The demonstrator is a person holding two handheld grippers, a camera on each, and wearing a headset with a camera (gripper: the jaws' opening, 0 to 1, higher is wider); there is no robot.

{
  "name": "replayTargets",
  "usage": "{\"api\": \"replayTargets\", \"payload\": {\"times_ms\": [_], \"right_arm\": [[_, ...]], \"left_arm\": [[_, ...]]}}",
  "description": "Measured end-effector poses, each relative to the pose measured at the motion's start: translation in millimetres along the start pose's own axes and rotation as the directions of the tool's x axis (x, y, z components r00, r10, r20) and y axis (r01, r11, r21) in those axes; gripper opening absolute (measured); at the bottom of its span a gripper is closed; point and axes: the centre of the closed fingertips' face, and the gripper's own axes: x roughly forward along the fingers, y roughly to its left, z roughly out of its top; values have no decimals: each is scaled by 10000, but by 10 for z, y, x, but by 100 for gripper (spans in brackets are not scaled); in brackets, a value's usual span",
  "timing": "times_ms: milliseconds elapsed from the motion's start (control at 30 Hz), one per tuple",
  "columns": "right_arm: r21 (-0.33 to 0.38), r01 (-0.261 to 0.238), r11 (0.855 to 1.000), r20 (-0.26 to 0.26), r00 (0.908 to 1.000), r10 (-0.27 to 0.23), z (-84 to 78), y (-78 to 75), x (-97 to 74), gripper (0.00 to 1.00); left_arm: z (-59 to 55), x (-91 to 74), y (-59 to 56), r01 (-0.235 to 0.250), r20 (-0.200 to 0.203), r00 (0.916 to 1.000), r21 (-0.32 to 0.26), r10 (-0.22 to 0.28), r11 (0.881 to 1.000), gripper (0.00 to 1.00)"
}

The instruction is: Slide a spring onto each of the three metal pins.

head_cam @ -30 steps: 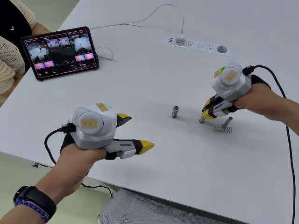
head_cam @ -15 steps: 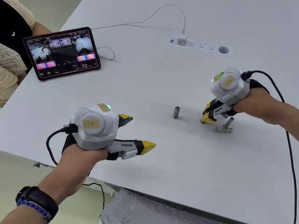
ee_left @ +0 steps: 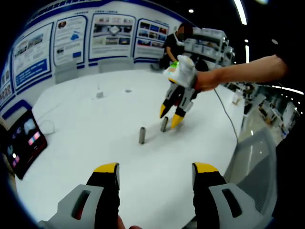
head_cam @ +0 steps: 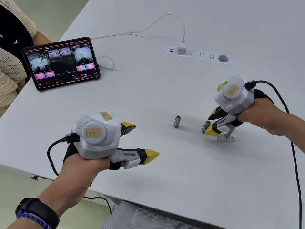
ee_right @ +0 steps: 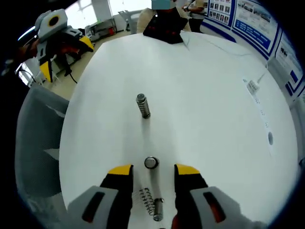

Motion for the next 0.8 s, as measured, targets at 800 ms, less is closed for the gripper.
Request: {"api": "replayTargets", "payload": {"times_ms": [800], "right_arm": [[2324,745,9698,2096,9698,-1247,97,47,-342,48]], "left_arm": [[46,-3,-86,133,161,9998,133,-136,9998,63]]}}
